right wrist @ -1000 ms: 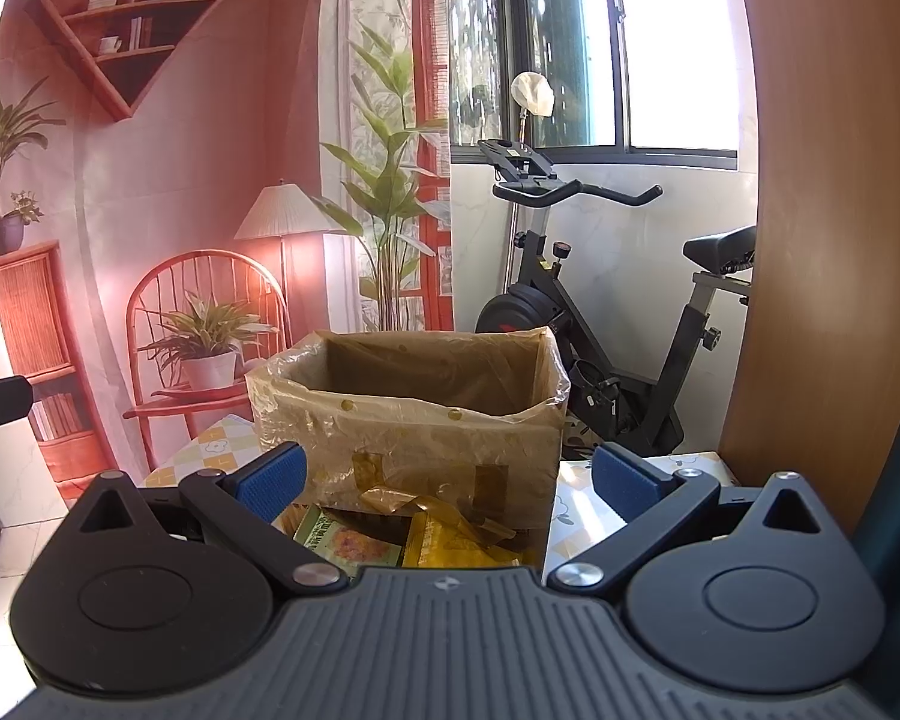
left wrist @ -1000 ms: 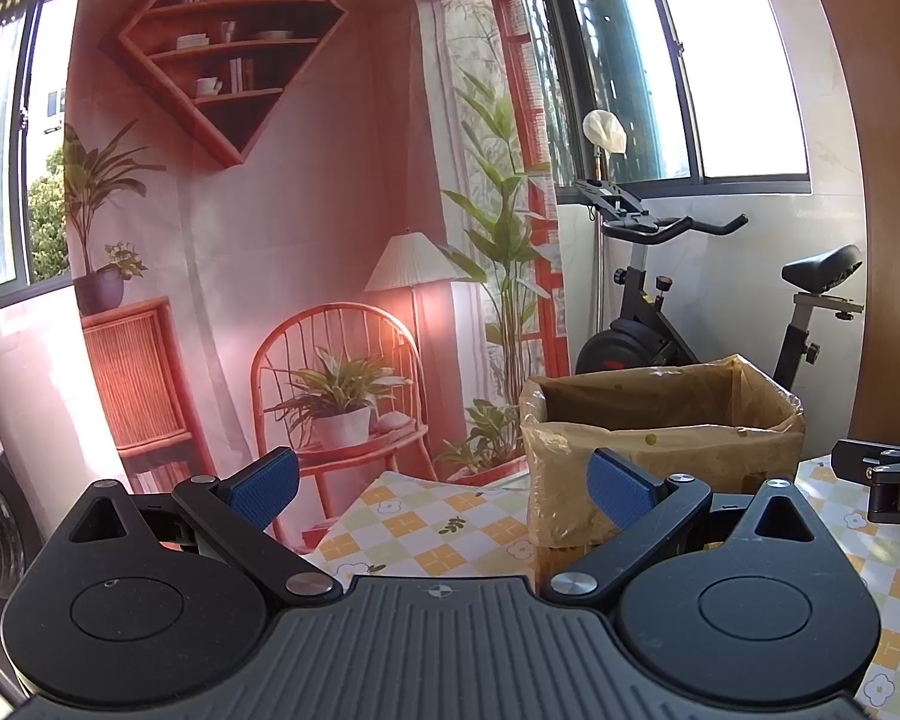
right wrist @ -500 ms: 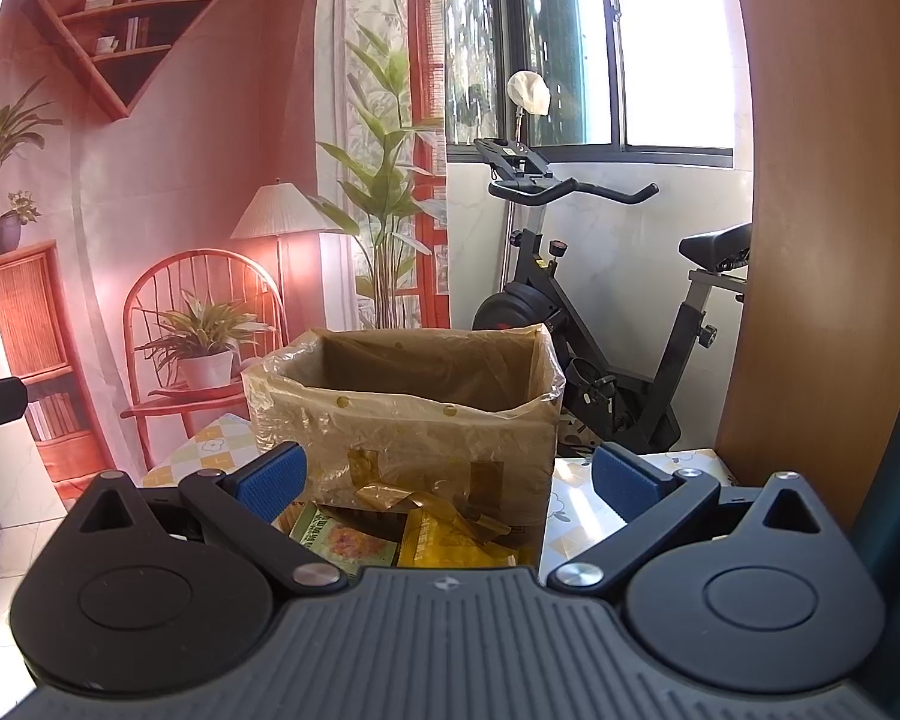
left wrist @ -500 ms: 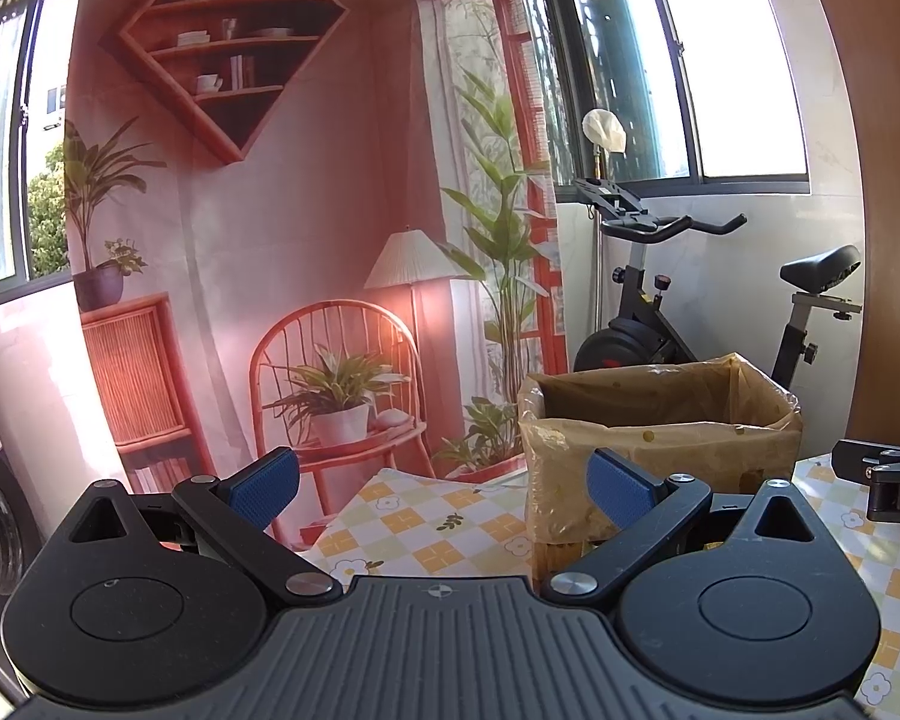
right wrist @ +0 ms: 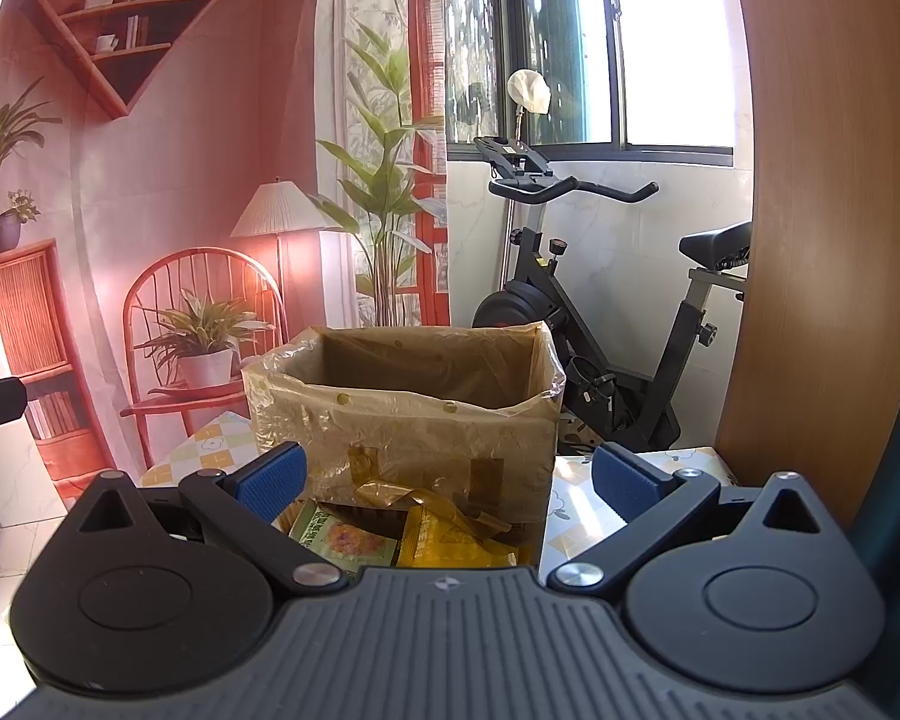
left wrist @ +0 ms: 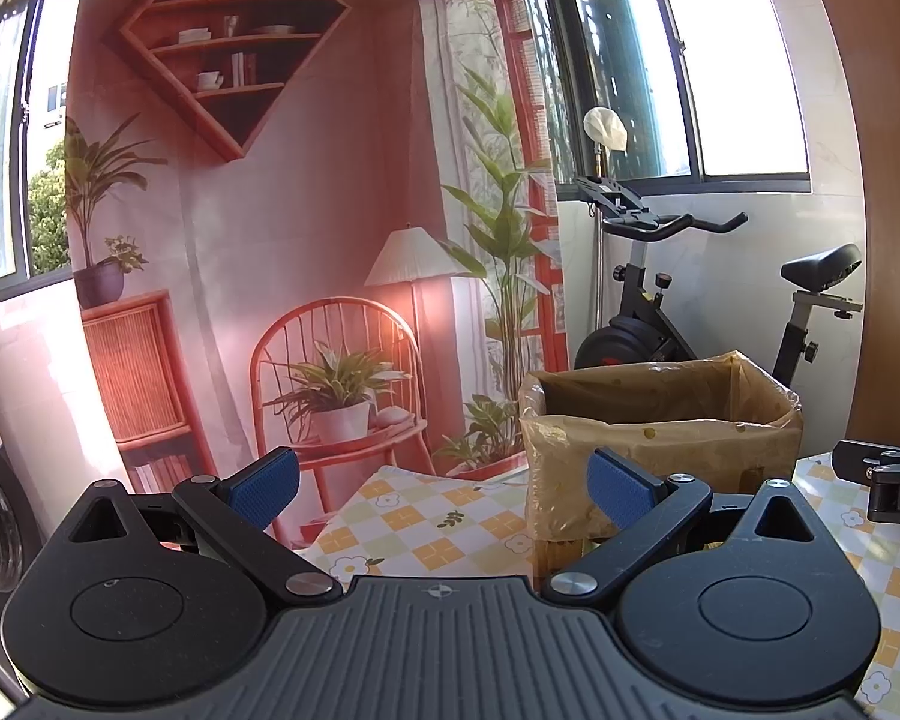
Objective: Organize snacks
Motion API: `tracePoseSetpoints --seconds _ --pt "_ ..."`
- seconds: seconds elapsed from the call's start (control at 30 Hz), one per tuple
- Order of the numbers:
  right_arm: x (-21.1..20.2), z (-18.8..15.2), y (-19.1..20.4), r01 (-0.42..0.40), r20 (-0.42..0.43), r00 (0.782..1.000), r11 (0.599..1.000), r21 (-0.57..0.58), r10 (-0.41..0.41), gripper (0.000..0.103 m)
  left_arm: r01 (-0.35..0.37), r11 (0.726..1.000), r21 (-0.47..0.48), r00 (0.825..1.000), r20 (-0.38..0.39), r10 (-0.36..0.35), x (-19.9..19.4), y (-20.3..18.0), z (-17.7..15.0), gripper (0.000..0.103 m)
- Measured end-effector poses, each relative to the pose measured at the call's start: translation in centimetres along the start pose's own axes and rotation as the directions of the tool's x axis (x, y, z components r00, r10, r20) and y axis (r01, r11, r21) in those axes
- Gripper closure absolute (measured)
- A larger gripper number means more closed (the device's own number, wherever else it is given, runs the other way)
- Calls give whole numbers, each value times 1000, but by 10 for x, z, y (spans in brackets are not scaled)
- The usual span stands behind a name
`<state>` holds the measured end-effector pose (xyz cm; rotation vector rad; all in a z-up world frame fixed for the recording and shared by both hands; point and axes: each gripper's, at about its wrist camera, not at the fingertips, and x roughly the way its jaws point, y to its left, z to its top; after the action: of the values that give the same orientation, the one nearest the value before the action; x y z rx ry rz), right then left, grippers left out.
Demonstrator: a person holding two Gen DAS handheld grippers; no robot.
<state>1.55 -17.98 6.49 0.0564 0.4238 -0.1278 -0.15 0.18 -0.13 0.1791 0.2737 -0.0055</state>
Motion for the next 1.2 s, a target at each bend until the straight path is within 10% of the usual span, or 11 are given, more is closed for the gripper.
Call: tracePoseSetpoints --seconds 1.2 --pt "4 -5 0 -24 8 1000 1000 1 24 0 35 998 -43 999 -5 -35 11 1 -5 0"
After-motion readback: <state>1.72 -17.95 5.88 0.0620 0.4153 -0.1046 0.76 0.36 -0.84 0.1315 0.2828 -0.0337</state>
